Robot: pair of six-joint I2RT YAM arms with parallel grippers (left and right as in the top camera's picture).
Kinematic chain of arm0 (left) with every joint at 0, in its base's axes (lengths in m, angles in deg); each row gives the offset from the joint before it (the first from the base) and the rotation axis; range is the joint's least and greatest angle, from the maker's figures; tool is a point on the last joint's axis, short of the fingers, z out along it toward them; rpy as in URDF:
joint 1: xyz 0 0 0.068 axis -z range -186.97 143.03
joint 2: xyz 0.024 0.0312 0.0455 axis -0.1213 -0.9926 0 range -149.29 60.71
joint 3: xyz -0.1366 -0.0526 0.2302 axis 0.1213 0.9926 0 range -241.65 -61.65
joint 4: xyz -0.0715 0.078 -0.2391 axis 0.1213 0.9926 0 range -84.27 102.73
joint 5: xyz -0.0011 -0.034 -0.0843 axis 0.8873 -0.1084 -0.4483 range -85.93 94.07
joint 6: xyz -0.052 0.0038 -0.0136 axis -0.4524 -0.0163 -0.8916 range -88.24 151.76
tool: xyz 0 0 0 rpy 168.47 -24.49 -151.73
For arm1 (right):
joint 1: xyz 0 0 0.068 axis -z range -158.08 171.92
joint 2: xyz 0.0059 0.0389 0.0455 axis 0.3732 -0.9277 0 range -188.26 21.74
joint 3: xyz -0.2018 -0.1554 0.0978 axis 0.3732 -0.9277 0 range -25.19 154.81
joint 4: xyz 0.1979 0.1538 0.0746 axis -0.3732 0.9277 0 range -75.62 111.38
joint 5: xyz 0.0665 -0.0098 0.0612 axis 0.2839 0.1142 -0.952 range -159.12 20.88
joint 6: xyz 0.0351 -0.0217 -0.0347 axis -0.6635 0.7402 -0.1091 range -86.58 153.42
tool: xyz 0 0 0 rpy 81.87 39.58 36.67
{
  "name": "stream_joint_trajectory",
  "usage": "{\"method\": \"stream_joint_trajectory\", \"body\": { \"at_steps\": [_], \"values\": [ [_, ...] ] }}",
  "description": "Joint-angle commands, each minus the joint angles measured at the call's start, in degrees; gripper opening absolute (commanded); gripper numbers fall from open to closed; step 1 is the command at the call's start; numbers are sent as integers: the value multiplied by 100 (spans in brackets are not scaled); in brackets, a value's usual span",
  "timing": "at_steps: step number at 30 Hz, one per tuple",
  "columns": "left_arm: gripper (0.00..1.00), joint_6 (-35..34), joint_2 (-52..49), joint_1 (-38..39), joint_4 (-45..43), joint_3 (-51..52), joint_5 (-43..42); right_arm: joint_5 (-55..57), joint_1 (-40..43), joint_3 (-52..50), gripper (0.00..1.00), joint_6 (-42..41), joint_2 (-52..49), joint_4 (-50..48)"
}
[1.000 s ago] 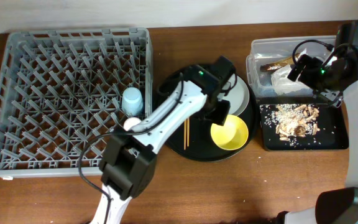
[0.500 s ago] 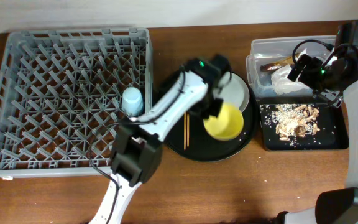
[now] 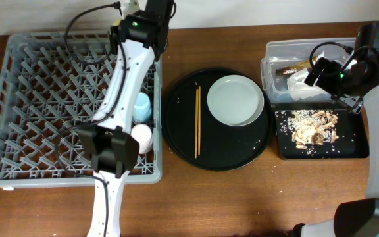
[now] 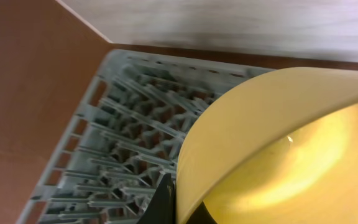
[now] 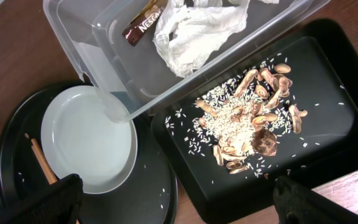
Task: Sort waste into correct bins and load items into the dishwasher rack
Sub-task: 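Place the yellow bowl in the rack's upper area with the left gripper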
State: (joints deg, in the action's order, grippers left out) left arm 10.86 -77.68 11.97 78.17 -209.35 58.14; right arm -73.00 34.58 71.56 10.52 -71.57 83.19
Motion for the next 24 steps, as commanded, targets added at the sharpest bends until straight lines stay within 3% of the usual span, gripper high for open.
{"method": "stream_joint_trajectory", "body": {
  "at_steps": [1,13,16,19,24],
  "values": [
    [0,-225,-555,-26,-155,-15,1193,96,11,55,98,11,4,-2],
    [0,-330,-1012,-92,-227,-15,1464,94,11,55,98,11,4,-2],
    [0,-367,-1086,-85,-107,-9,699,94,11,55,98,11,4,-2],
    [0,-481,-1272,-85,55,-9,680,94,11,55,99,11,4,-2],
    [0,-479,-1272,-87,87,-11,1440,96,11,55,98,11,4,-2]
  ]
}}
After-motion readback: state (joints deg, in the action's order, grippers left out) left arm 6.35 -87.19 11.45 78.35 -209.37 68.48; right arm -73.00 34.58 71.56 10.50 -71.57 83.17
